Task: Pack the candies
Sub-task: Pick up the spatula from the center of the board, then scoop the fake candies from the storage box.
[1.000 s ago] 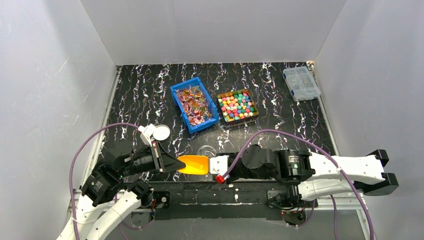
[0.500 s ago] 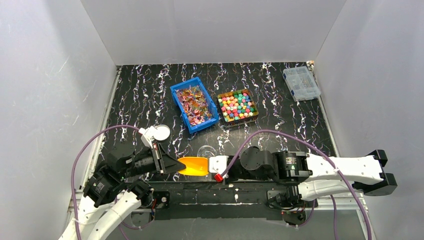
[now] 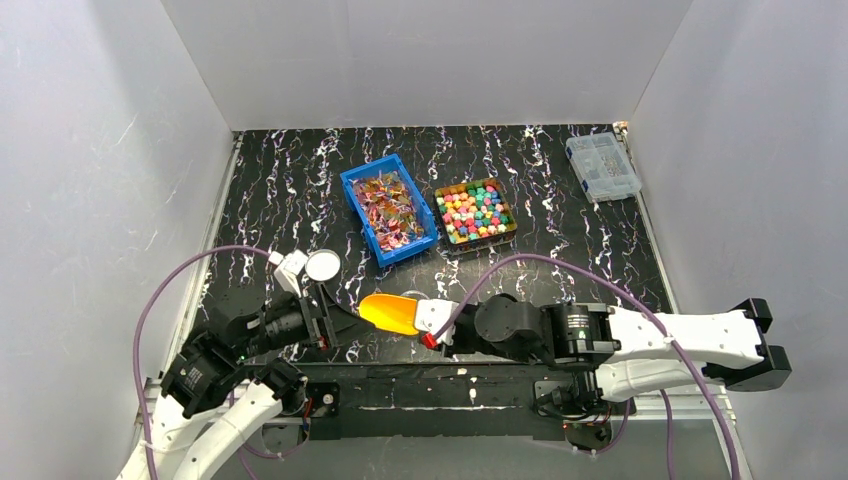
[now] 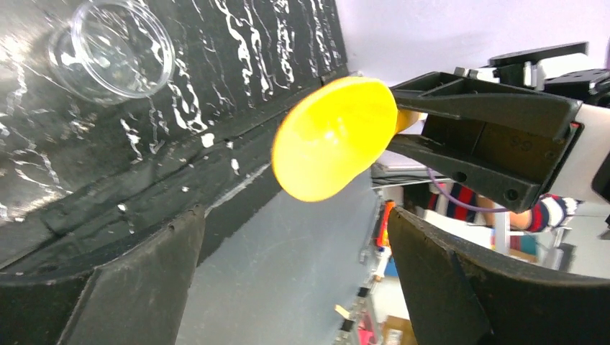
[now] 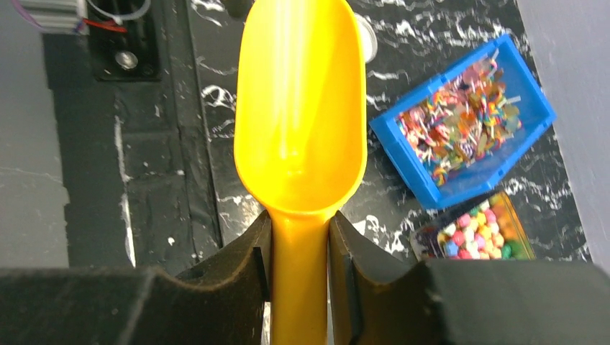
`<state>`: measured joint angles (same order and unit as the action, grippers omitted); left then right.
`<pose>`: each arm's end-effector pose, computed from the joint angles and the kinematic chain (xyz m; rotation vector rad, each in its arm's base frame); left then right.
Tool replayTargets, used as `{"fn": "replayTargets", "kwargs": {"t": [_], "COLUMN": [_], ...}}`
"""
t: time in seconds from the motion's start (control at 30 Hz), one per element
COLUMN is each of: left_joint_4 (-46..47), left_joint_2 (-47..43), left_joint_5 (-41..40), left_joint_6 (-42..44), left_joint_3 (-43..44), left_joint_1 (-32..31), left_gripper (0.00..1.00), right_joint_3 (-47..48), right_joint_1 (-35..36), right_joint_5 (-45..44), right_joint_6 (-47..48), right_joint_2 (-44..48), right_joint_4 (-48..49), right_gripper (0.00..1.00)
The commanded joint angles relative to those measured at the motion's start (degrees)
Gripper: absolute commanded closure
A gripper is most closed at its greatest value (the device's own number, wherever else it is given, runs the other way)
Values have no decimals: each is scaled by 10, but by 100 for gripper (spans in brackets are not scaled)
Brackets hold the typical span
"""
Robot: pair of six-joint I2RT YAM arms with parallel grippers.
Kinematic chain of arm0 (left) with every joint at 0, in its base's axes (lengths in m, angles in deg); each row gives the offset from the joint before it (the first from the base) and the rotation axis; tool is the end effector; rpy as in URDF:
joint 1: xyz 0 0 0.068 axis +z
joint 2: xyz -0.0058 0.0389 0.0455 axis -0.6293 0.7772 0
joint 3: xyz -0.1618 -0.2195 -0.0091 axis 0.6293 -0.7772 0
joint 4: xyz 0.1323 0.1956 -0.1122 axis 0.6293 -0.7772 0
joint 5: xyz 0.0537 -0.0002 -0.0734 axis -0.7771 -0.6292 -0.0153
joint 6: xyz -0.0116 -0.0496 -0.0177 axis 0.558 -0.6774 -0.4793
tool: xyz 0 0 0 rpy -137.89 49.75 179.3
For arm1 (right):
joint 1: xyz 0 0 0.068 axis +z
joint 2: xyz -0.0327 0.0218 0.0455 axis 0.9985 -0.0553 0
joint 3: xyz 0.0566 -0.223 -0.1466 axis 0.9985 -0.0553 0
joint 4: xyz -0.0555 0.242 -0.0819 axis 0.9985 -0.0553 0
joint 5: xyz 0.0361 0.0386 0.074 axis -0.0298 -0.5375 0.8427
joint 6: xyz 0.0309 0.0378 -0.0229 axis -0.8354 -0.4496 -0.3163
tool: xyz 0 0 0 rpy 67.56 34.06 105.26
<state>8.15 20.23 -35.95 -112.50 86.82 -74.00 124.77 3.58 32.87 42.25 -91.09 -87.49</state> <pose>0.0443 -0.0497 0.3325 0.0318 2.0673 -1.4287 0.0113 0.2215 0.3611 -1.3980 1.3590 0.5151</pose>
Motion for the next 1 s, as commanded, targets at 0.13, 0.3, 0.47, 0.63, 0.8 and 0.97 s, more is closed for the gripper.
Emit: {"fn": "replayTargets", "kwargs": {"t": [0.13,0.3,0.47,0.63,0.8,0.97], "left_joint_4": [-38,-44,-18,16,39,85], "left_joint_2": [68,114,175,255,342,414], "left_joint_5": [-139,-254,-301,-323,-296,-173], "left_joint_6": [127,182,218,235,241,219], "left_joint_3": [77,102,118,135,167,179], "left_joint_1": [-1,-1,-1,1,34,140], "left_gripper": [1,1,1,3,13,22], "right_joint_3": [101,144,182,208,213,199], "right_joint_1": [-13,-57,-103,-149,-189,-214], "right_joint_5": [-115,-108,-94,-70,-38,-9], "right_joint_6": [-43,-61,-69,-75,-80,-98], "right_joint_2": [-74,-107,-138,-162,-170,-174], "right_joint_4": [-96,-133,-161,-175,-167,-148], "right_gripper": [99,99,99,99,99,99]}}
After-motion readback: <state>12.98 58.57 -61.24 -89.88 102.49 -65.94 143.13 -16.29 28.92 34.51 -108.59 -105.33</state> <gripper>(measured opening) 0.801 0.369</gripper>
